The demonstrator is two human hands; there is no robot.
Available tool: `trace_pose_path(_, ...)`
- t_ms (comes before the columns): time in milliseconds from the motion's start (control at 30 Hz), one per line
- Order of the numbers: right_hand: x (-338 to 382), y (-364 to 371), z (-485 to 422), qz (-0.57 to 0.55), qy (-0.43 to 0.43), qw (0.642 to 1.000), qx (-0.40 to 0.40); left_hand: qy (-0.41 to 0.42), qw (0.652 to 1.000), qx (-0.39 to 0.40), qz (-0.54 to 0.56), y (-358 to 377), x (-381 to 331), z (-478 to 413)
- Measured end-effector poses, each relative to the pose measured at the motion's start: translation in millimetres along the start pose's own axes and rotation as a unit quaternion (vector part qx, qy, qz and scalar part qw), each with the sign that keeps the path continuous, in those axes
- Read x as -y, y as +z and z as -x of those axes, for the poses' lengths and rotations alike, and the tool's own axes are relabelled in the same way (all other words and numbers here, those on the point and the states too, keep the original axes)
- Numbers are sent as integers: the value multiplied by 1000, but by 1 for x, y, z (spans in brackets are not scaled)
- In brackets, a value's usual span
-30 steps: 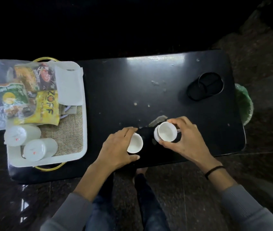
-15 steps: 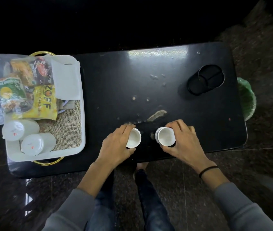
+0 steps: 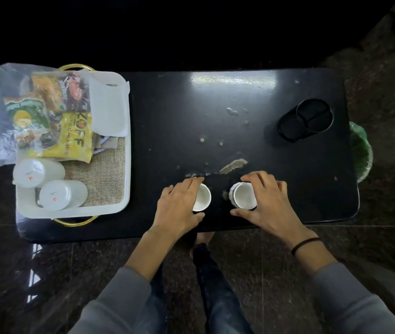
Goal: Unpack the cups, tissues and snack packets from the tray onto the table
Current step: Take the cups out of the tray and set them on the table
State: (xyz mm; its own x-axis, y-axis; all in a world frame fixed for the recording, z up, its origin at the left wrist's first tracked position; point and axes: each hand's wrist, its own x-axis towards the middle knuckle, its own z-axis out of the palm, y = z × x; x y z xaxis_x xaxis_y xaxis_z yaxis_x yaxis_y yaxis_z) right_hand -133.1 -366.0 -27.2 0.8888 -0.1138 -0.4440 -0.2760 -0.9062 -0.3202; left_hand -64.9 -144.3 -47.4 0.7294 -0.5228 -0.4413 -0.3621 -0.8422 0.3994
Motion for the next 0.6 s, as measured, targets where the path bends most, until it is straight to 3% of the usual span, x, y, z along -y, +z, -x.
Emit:
trace_pose_path(300, 63, -25, -22, -12, -112, 993, -36, 8, 993, -99, 59, -37, 5, 20)
trace_pose_path(600, 183, -13, -74, -38, -250, 967, 0, -112, 967, -212, 90, -81, 83, 47)
